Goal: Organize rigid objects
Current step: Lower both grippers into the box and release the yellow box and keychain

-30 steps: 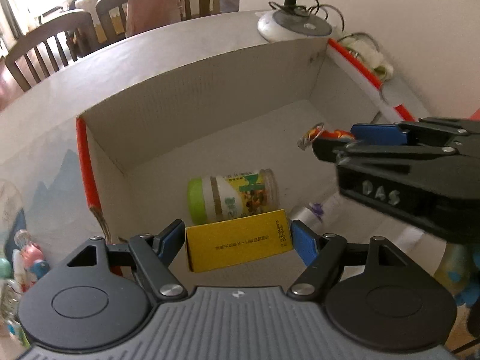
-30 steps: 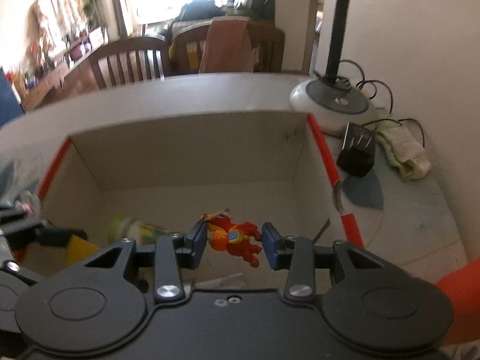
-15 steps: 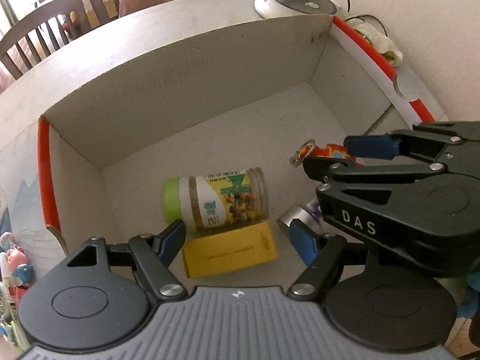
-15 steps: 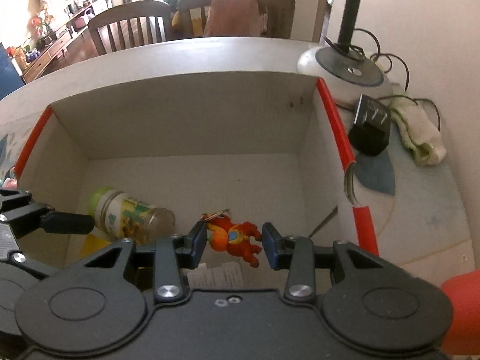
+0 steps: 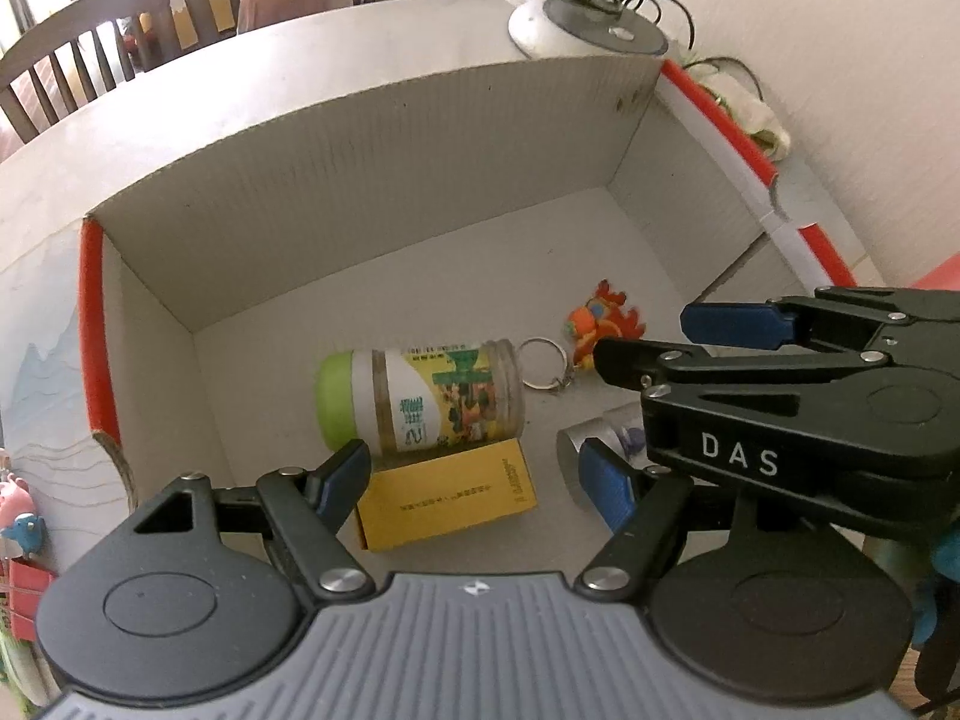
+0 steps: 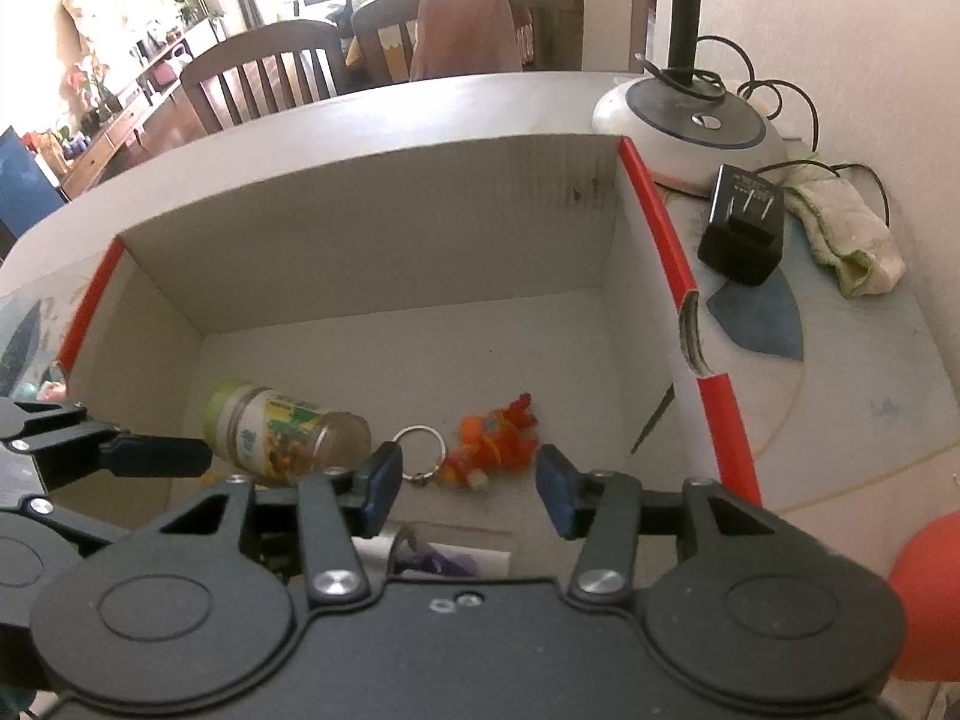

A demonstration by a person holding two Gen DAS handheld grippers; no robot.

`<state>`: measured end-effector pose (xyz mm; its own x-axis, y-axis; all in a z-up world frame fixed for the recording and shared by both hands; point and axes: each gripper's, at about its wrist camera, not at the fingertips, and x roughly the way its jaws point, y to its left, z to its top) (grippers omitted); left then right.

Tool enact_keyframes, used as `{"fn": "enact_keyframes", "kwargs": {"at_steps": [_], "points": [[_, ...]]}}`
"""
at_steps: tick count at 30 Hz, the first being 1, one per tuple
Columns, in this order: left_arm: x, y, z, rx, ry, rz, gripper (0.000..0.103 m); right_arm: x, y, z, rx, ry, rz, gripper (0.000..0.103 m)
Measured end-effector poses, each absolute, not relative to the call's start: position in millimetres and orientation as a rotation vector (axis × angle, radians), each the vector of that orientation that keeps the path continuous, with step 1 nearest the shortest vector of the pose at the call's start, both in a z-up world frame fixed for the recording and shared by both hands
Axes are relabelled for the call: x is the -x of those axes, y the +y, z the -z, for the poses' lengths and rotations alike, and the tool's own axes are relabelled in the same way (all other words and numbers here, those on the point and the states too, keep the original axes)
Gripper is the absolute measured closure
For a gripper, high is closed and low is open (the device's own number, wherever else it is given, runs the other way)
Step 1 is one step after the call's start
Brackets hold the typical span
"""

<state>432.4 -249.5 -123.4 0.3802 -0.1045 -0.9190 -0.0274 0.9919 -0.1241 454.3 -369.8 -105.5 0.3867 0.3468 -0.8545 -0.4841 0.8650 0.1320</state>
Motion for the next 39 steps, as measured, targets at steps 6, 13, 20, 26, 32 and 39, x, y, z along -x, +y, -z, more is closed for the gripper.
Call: {"fn": "enact_keyframes", "kwargs": {"at_steps": [6, 13, 20, 26, 32, 39], "points": [[-418.1, -247.8, 110.0, 0.14, 1.132, 0.063, 0.027, -444.8, -378.0, 92.2, 0.111, 1.009, -0.542, 0.042], [-398.6, -240.9, 85.7, 0.134, 1.056, 0.064, 0.027, -430.3, -387.3, 72.5, 0.061, 0.965, -0.571, 0.039], [-378.2, -235.9, 64.0, 0.145, 0.991, 0.066, 0.027, -407.5, -385.8, 50.9, 0.03, 0.913, -0.612, 0.031], [-355.0, -225.4, 49.7, 0.175, 0.951, 0.068, 0.027, -390.0, -382.1, 37.0, 0.019, 0.885, -0.64, 0.028], [-327.6, -211.4, 35.2, 0.181, 0.903, 0.068, 0.027, -369.5, -374.6, 21.3, 0.01, 0.85, -0.669, 0.023], [-298.3, -184.3, 21.1, 0.202, 0.861, 0.066, 0.026, -341.8, -359.6, 5.2, -0.005, 0.802, -0.681, 0.017]]}}
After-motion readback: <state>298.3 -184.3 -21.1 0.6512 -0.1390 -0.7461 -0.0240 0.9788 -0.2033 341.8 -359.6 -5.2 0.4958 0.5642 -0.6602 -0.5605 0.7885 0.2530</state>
